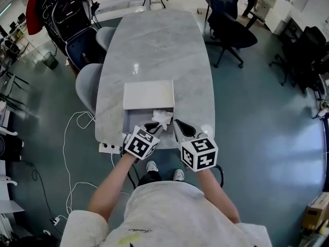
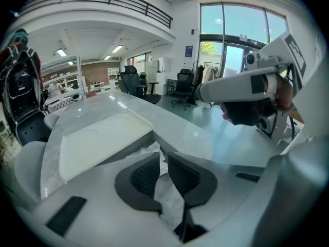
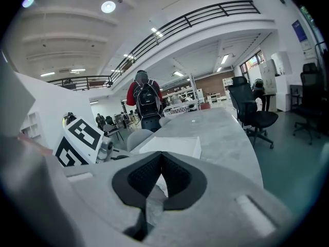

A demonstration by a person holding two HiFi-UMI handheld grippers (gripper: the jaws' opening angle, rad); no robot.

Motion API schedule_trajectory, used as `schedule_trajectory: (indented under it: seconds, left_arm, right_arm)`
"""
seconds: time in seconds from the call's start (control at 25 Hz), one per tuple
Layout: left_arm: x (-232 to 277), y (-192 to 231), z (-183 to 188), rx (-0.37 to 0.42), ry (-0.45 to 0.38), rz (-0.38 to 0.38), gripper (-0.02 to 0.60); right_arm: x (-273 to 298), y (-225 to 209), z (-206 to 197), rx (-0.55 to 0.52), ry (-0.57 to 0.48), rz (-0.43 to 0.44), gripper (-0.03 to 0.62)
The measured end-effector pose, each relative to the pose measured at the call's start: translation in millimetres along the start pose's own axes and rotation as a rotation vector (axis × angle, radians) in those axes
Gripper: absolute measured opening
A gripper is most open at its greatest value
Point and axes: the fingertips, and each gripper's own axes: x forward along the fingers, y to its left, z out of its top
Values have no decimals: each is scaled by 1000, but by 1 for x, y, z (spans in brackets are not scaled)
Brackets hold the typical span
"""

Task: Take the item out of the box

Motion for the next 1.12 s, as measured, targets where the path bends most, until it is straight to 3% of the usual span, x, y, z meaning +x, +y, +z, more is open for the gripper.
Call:
schedule_trajectory:
  seconds: [0.28,0.52,0.84,1.12]
  left_arm:
    - [21,7,-5,135,64,-71,31]
    - [36,7,-11,250,142,-125,72]
    - [59,12,-27,457,243,-130,81]
    - [73,14,-37,538,299,-145,76]
  right_arm:
    - [2,-12,-1,25,0,-67,5]
    - [3,-19,-2,40,0,-105,5]
    - [4,-30,-4,55,0,-137,5]
    - [3,-37,-1,63,-11,-157,5]
